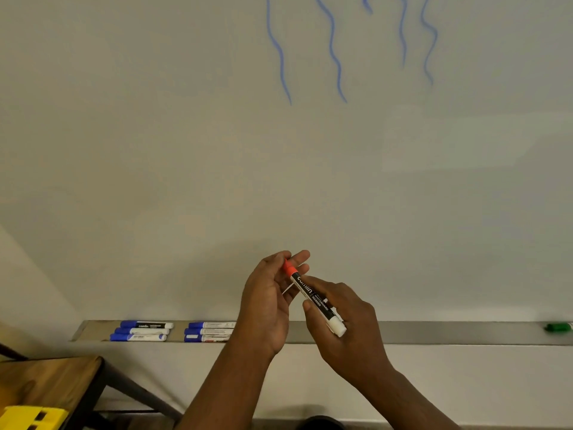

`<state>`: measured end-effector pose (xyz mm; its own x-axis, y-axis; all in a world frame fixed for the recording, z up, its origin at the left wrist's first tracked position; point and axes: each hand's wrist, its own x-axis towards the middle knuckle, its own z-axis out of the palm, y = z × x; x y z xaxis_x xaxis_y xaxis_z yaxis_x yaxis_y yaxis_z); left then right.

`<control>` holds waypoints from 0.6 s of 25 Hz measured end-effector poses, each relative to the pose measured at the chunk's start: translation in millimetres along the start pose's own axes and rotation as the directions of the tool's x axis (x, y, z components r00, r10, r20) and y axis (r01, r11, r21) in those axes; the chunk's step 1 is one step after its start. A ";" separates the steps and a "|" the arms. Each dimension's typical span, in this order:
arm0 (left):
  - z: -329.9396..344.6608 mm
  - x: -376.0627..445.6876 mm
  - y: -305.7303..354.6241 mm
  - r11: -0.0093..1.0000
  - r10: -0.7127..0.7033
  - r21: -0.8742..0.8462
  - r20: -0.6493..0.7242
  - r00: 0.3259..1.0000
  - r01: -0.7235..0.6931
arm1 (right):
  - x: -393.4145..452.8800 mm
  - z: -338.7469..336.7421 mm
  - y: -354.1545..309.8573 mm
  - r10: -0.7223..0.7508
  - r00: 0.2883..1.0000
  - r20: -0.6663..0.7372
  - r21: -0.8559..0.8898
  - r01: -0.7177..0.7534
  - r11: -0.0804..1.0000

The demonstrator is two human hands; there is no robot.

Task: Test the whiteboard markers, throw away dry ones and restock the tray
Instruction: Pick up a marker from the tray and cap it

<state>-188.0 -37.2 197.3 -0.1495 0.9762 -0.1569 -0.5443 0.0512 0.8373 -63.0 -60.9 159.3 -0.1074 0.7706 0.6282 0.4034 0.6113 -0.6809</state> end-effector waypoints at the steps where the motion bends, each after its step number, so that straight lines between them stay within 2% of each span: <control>1: 0.3 -0.6 -2.7 1.000 0.022 0.021 -0.013 1.000 -0.022 | -0.2 0.2 0.3 0.000 1.000 -0.002 0.001 0.000 1.000; 8: 4.8 -0.7 -13.3 0.995 0.094 0.051 -0.084 0.992 -0.090 | -5.9 3.6 1.4 0.058 0.998 0.010 0.052 -0.059 0.997; 15: 4.8 2.5 -22.7 0.997 0.068 0.039 -0.068 0.995 -0.066 | -7.6 -0.3 10.2 0.110 0.993 0.041 0.053 -0.112 0.992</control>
<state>-172.1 -34.9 180.4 -0.2421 0.9608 -0.1348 -0.5009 -0.0047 0.8655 -57.8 -60.5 147.7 -0.0996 0.8397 0.5338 0.3638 0.5300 -0.7660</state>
